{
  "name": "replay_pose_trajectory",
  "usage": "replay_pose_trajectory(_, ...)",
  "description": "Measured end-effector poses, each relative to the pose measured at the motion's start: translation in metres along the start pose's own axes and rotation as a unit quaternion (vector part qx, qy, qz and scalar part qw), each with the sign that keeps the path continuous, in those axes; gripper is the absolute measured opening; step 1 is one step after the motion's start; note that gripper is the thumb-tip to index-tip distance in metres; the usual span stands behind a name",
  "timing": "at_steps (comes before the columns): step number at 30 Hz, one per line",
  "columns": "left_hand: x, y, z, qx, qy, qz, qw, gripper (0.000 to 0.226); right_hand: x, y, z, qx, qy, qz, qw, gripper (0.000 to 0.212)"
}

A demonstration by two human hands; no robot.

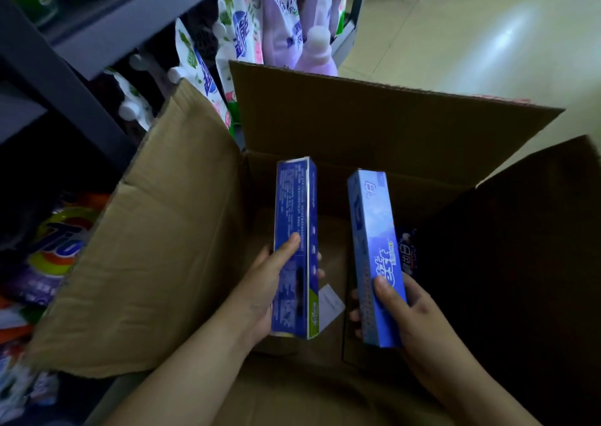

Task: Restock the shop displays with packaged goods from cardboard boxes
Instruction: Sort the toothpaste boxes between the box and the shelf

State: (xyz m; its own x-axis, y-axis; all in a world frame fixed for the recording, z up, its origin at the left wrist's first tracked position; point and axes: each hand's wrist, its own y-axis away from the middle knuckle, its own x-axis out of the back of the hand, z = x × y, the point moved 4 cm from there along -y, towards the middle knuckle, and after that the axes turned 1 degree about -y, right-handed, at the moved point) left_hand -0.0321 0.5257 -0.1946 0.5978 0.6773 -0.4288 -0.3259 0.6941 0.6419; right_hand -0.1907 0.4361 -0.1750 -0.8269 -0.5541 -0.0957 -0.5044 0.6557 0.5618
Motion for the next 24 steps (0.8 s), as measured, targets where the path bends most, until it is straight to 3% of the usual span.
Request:
replay_pose_trajectory(3, -0.002, 0.005, -0.001, 0.020, -0.017, -0.027, 0.999, 0.109, -0.004, 0.002, -0.001, 0.004, 0.013, 0.016, 1.000, 0.030)
replay_pose_trajectory(5, -0.001, 0.005, -0.003, 0.010, -0.024, -0.037, 0.999, 0.117, -0.008, 0.004, -0.001, 0.009, 0.013, 0.007, 1.000, 0.037)
replay_pose_trajectory(9, -0.007, 0.003, -0.007, 0.023, 0.025, -0.044, 0.998, 0.084, -0.018, 0.008, -0.006, 0.021, -0.016, -0.022, 0.999, 0.033)
replay_pose_trajectory(11, -0.007, 0.002, -0.012, 0.068, 0.051, -0.053, 0.995, 0.094, -0.020, 0.009, -0.005, 0.023, -0.030, -0.025, 0.999, 0.024)
replay_pose_trajectory(13, -0.011, 0.004, -0.015, 0.097, 0.068, -0.069, 0.991, 0.098, -0.024, 0.010, -0.005, 0.021, -0.039, -0.033, 0.998, 0.029)
replay_pose_trajectory(17, -0.015, 0.001, -0.012, 0.085, 0.103, -0.062, 0.989, 0.053, -0.026, 0.010, -0.006, 0.014, -0.085, -0.044, 0.995, 0.039)
replay_pose_trajectory(20, -0.012, -0.002, -0.012, 0.063, 0.096, -0.034, 0.993, 0.055, -0.025, 0.008, -0.004, 0.009, -0.095, -0.041, 0.995, 0.041)
replay_pose_trajectory(24, -0.017, 0.005, -0.010, 0.057, 0.044, -0.053, 0.996, 0.052, -0.025, 0.008, -0.001, 0.017, -0.058, -0.030, 0.998, 0.039)
